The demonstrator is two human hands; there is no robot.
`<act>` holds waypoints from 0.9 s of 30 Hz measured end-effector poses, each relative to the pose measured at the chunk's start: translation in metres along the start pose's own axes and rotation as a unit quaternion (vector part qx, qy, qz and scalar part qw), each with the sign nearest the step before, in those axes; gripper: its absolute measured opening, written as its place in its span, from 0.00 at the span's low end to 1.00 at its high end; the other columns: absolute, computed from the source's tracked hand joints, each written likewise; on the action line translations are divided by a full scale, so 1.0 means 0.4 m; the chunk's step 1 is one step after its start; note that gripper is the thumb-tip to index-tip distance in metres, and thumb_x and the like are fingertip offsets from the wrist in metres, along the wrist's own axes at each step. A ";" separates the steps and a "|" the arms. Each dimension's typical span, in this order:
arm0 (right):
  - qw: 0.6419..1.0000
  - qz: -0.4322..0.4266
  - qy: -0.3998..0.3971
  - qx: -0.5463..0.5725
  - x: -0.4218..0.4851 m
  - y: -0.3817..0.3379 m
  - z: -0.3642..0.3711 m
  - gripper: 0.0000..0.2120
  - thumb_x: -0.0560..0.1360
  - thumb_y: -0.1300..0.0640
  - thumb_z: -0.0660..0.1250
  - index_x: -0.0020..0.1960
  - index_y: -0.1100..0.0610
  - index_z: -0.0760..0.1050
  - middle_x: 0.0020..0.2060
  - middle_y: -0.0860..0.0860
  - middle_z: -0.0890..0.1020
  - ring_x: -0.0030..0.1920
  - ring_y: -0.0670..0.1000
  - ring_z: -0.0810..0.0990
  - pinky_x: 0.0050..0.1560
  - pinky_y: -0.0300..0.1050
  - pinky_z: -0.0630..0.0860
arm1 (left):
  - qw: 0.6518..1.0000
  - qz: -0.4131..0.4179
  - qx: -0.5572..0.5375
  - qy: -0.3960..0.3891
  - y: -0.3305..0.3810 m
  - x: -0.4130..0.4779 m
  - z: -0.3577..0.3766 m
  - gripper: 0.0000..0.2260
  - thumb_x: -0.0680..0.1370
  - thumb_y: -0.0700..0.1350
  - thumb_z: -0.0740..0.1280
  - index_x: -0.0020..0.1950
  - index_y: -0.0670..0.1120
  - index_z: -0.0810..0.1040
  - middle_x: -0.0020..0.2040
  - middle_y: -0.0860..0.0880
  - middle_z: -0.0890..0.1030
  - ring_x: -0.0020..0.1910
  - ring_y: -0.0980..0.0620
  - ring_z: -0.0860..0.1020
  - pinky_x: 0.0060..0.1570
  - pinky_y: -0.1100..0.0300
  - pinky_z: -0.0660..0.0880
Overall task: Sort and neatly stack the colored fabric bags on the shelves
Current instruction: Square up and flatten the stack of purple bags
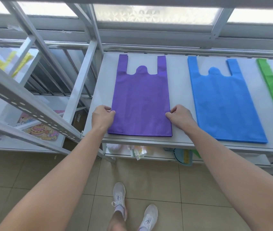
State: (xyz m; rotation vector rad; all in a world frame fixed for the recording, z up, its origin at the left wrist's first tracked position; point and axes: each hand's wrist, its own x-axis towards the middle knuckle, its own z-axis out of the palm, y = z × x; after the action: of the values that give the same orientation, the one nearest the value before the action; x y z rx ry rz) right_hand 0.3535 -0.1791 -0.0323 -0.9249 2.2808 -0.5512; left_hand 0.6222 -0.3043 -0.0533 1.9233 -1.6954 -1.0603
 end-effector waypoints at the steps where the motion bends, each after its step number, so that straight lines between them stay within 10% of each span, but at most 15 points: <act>1: 1.000 -0.004 0.004 -0.012 -0.010 -0.006 -0.005 0.14 0.78 0.53 0.67 0.58 0.62 0.74 0.50 0.59 0.81 0.51 0.61 0.80 0.45 0.51 0.74 | 0.999 0.026 0.027 0.002 0.001 -0.010 -0.003 0.17 0.79 0.46 0.71 0.66 0.44 0.79 0.59 0.45 0.81 0.58 0.46 0.80 0.62 0.52 0.77; 12: 0.941 -0.253 0.126 -0.184 -0.315 -0.147 -0.109 0.35 0.77 0.52 0.69 0.80 0.59 0.60 0.79 0.57 0.64 0.78 0.60 0.63 0.68 0.58 0.73 | 0.889 0.378 0.256 0.036 0.088 -0.310 -0.171 0.37 0.81 0.50 0.67 0.85 0.46 0.52 0.85 0.46 0.49 0.84 0.47 0.51 0.80 0.48 0.58; 27: 0.871 -0.460 0.069 -0.155 -0.819 -0.577 0.052 0.38 0.77 0.50 0.70 0.82 0.49 0.55 0.80 0.48 0.60 0.79 0.54 0.57 0.71 0.61 0.66 | 0.888 0.324 0.227 0.235 -0.230 -0.576 -0.741 0.42 0.79 0.51 0.68 0.85 0.43 0.48 0.86 0.46 0.46 0.84 0.47 0.48 0.79 0.42 0.59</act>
State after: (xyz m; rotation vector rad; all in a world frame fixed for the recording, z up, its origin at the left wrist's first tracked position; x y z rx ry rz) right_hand 0.6637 -0.0980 0.2089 -2.2256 1.9510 -0.6445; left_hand 0.9027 -0.1247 0.1426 1.4549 -2.1472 0.0586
